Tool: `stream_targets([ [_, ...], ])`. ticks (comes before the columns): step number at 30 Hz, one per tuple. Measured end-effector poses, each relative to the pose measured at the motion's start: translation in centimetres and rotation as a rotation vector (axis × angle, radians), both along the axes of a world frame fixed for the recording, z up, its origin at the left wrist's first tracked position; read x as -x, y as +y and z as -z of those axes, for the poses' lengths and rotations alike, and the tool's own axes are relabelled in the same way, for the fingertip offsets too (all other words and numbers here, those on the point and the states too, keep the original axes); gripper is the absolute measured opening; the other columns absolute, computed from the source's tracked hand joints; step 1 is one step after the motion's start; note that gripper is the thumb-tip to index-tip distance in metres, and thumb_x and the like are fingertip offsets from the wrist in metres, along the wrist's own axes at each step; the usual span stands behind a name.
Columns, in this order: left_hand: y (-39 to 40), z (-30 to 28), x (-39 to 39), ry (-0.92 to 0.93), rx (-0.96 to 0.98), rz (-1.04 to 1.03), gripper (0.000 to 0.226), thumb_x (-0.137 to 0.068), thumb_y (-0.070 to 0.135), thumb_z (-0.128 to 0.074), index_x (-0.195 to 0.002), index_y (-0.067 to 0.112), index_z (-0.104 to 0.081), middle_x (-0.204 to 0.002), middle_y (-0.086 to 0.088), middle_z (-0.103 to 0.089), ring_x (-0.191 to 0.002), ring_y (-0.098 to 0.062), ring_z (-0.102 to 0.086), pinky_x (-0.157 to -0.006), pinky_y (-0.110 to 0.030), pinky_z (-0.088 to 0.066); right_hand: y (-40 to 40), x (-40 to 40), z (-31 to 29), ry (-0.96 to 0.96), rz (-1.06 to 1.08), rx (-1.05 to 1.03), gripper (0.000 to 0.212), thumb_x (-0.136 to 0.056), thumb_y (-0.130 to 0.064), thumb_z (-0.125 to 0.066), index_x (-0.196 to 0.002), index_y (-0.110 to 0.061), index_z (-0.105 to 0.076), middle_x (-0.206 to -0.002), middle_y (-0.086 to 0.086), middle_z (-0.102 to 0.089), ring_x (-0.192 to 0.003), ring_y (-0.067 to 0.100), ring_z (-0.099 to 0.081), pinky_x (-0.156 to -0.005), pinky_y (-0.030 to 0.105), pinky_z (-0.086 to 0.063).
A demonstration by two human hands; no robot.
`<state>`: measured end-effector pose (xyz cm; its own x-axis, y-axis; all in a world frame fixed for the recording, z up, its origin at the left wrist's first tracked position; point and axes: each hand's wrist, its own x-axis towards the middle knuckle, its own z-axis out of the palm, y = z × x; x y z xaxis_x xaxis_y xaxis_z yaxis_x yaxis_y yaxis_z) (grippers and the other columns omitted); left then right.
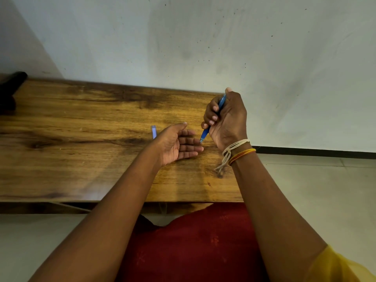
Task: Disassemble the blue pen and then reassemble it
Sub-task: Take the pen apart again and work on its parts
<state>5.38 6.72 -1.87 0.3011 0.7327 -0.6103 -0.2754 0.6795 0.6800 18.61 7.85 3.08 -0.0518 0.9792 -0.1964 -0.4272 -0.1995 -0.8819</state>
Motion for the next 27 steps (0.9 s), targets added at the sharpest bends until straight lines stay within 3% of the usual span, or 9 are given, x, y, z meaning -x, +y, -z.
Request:
stream_targets([
  [19, 0.1, 0.4, 0.1, 0.009, -0.006, 0.009, 0.043, -0.1, 0.039, -0.039, -0.115, 0.004, -0.058, -0.088, -0.017, -0.069, -0.082, -0.031, -0.071, -0.071, -0.034, -0.058, 0.0, 0.0, 0.3, 0.033, 0.013, 0.017, 0.053, -0.098, -0.045, -0.025, -0.057, -0.013, -0.038, -0.044, -0.003, -0.027, -0.048, 0.014, -0.02, -0.053, 0.028, -0.023],
  [27, 0.3, 0.7, 0.3, -0.022, 0.007, -0.004, 0.044, -0.1, 0.039, -0.039, -0.117, 0.003, -0.058, -0.089, -0.017, -0.071, -0.079, -0.03, -0.072, -0.069, -0.033, -0.058, 0.3, -0.8, 0.7, 0.229, 0.125, 0.09, 0.052, -0.094, -0.05, -0.028, -0.058, -0.013, -0.038, -0.047, -0.001, -0.027, -0.048, 0.015, -0.023, -0.054, 0.028, -0.024],
])
